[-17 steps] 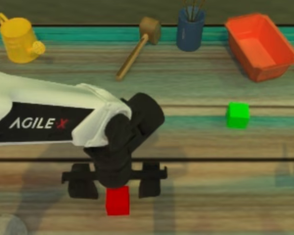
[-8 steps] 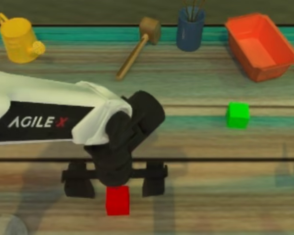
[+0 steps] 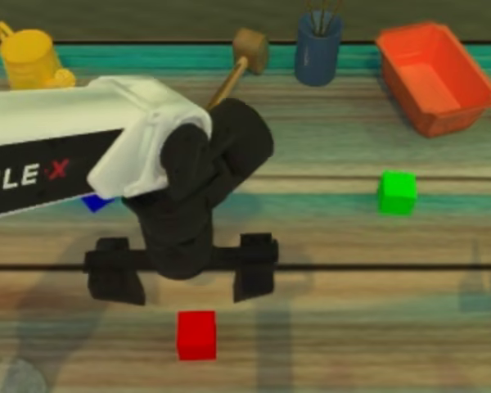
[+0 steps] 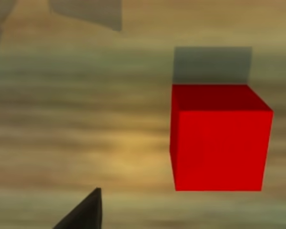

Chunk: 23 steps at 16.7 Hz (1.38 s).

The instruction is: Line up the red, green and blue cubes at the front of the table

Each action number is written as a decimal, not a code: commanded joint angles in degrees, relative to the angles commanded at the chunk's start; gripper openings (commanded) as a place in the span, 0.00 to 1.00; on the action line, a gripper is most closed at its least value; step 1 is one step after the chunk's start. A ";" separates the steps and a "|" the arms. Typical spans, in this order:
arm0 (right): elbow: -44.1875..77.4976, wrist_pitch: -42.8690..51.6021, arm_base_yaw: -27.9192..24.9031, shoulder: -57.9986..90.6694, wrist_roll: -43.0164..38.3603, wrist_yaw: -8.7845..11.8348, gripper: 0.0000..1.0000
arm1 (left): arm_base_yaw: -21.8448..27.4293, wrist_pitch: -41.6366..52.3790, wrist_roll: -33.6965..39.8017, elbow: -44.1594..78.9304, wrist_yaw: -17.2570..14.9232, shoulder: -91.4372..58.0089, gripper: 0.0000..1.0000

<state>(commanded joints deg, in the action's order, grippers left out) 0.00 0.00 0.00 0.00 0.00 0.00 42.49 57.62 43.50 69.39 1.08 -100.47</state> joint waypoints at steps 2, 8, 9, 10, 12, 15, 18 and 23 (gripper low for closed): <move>0.00 0.00 0.00 0.00 0.00 0.00 1.00 | 0.00 0.05 0.00 0.03 0.00 0.04 1.00; 5.82 3.58 -0.78 5.90 -1.59 -0.19 1.00 | -2.52 -3.37 -0.41 -4.15 0.35 4.63 1.00; 8.66 5.35 -1.20 8.90 -2.28 -0.23 1.00 | -3.91 -4.92 -0.67 -6.13 0.48 7.15 1.00; 11.95 7.43 -1.71 12.50 -3.06 -0.26 1.00 | -5.51 -6.67 -1.03 -8.44 0.60 10.18 1.00; 19.72 12.42 -2.97 21.37 -4.80 -0.29 1.00 | -9.24 -10.68 -2.16 -13.94 0.79 17.71 1.00; 33.76 21.55 -5.32 37.99 -7.77 -0.26 1.00 | -15.64 -17.45 -5.25 -23.95 0.98 31.59 1.00; 49.49 31.93 -7.98 57.17 -11.04 -0.19 1.00 | -22.61 -25.05 -10.62 -35.86 1.09 47.59 1.00; 76.03 49.18 -12.33 89.80 -16.52 -0.13 1.00 | -33.16 -38.05 -22.92 -54.37 0.89 72.62 1.00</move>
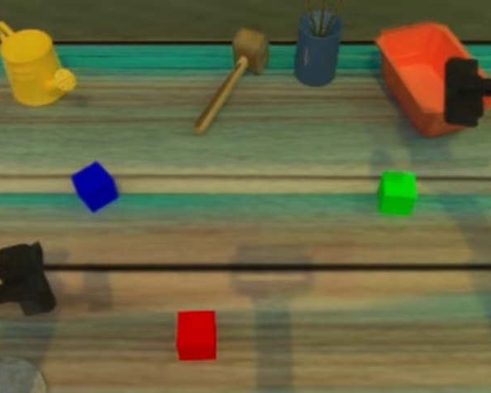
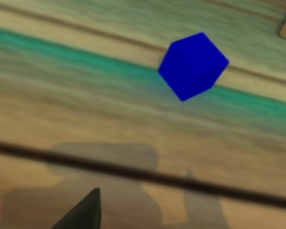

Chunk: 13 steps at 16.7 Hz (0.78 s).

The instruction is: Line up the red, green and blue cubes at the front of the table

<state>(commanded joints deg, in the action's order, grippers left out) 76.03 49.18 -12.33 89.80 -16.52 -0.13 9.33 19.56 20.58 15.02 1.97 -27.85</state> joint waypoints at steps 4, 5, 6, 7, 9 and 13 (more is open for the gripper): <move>18.37 11.22 -2.81 22.09 -3.81 -0.02 1.00 | -5.75 -9.12 -9.65 -9.09 -0.77 14.31 1.00; 22.17 13.42 -3.37 26.56 -4.61 -0.04 1.00 | -6.84 -11.20 -11.85 -10.65 -1.00 17.06 1.00; 25.57 15.34 -3.85 30.52 -5.33 -0.05 1.00 | -7.79 -13.15 -13.89 -11.95 -1.23 19.47 1.00; 28.52 16.99 -4.27 33.92 -5.97 -0.06 1.00 | -8.62 -14.94 -15.75 -12.99 -1.44 21.66 1.00; 32.99 19.42 -4.90 38.92 -6.96 -0.08 1.00 | -9.84 -17.80 -18.73 -14.32 -1.77 25.36 1.00; 35.67 20.84 -5.27 41.88 -7.58 -0.10 1.00 | -10.47 -19.56 -20.58 -15.02 -1.97 27.85 1.00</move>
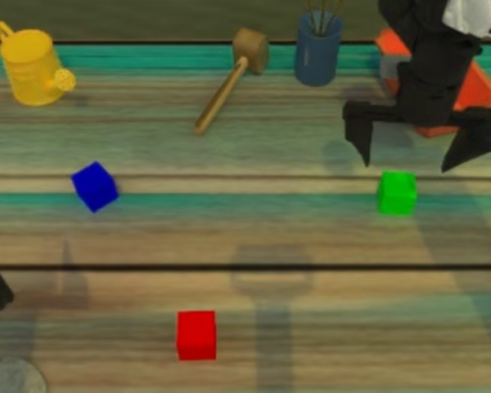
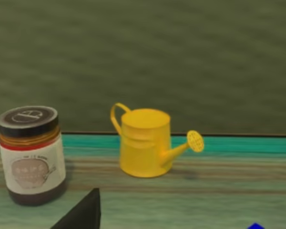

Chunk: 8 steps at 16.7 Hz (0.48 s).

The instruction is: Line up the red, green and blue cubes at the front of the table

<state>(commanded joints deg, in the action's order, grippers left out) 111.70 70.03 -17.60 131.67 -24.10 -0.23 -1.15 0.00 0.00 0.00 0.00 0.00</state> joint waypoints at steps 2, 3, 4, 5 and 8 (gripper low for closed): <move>0.00 0.00 0.00 0.00 0.00 0.00 1.00 | 0.00 0.00 0.00 0.00 0.00 0.00 1.00; -0.16 -0.12 0.32 -0.08 0.06 0.02 1.00 | 0.00 0.00 0.00 0.00 0.00 0.00 1.00; -0.33 -0.30 0.29 -0.03 0.09 0.01 1.00 | 0.00 0.00 0.00 0.00 0.00 0.00 1.00; -0.98 -1.08 0.22 0.19 0.15 0.00 1.00 | 0.00 0.00 0.00 0.00 0.00 0.00 1.00; -4.66 -6.60 0.10 1.87 0.08 -0.02 1.00 | 0.00 0.00 0.00 0.00 0.00 0.00 1.00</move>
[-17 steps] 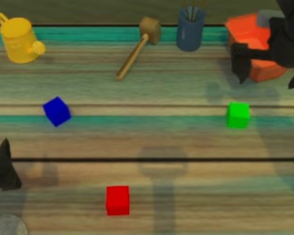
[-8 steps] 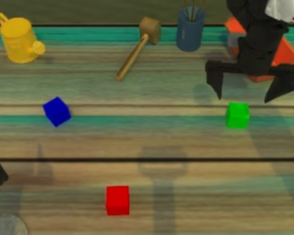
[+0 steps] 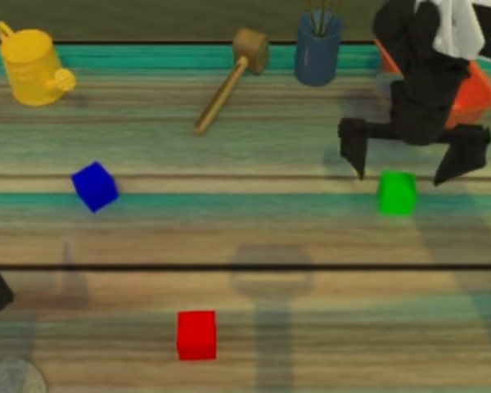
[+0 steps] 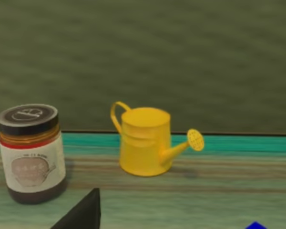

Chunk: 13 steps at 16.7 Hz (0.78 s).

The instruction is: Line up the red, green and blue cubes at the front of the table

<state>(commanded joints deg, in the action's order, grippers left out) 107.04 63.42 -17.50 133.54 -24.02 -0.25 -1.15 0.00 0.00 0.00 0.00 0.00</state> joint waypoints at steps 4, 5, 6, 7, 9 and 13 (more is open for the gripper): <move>-5.10 -7.80 -0.14 2.58 -0.18 -0.03 1.00 | 0.00 0.00 0.00 0.00 0.00 0.00 1.00; -5.59 -8.42 -0.17 2.89 -0.20 -0.03 1.00 | 0.00 0.00 0.00 0.00 0.00 0.00 1.00; -5.64 -8.49 -0.17 2.93 -0.21 -0.03 1.00 | 0.00 0.00 0.00 0.00 0.00 0.00 1.00; -5.64 -8.49 -0.17 2.93 -0.21 -0.03 1.00 | 0.00 0.00 0.00 0.00 0.00 0.00 1.00; -5.64 -8.49 -0.17 2.93 -0.21 -0.03 1.00 | 0.00 0.00 0.00 0.00 0.00 0.00 1.00; -5.64 -8.49 -0.17 2.93 -0.21 -0.03 0.70 | 0.00 0.00 0.00 0.00 0.00 0.00 1.00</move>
<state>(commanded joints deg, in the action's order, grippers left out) 101.40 54.93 -17.67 136.47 -24.23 -0.28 -1.15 0.00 0.00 0.00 0.00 0.00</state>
